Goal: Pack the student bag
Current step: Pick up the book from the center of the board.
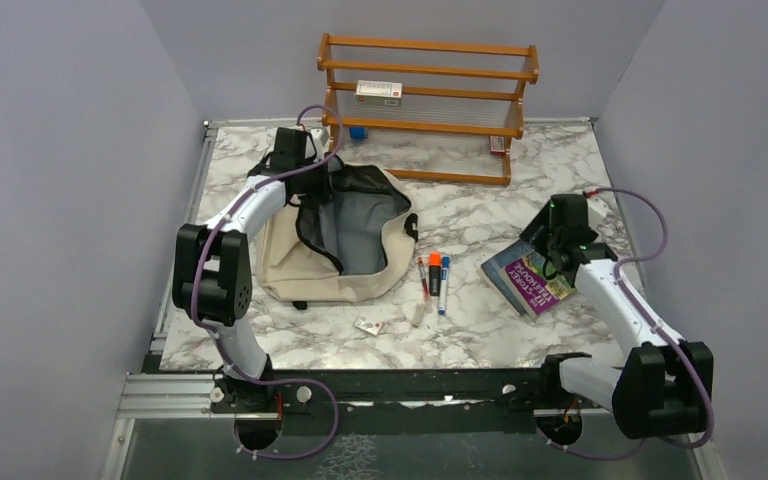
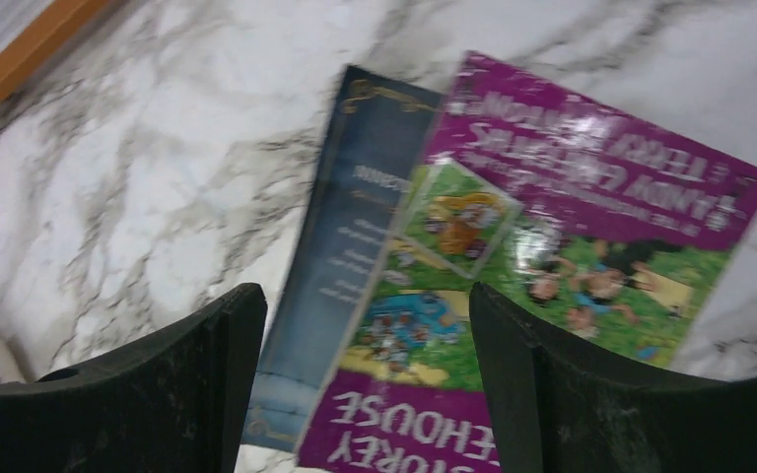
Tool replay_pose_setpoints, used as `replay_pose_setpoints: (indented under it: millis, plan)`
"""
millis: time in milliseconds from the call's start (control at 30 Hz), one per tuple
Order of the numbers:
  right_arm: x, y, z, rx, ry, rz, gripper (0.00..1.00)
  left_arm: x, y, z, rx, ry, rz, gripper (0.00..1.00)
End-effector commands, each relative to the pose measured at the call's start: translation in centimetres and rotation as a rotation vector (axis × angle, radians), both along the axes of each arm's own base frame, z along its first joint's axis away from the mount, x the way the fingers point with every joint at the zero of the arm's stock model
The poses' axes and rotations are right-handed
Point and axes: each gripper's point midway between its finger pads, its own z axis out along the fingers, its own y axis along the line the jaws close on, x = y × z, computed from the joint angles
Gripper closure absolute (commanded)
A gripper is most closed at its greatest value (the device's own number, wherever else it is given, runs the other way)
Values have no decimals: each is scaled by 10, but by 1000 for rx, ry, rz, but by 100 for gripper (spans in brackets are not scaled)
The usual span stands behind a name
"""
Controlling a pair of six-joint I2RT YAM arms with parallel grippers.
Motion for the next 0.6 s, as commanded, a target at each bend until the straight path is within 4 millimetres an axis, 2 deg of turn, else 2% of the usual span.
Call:
replay_pose_setpoints:
  millis: [0, 167, 333, 567]
  plan:
    - [-29, -40, -18, 83, 36, -188, 19, -5, -17, -2, -55, 13, -47, 100]
    - [-56, -49, -39, 146, 58, -292, 17, -7, -21, -3, -75, 22, -57, 100]
    - [-75, -47, -61, 204, 98, -335, 15, -8, -23, -5, -85, 30, -64, 100]
    - [-89, -40, -69, 263, 82, -342, 14, -8, -23, -6, -86, 32, -69, 100]
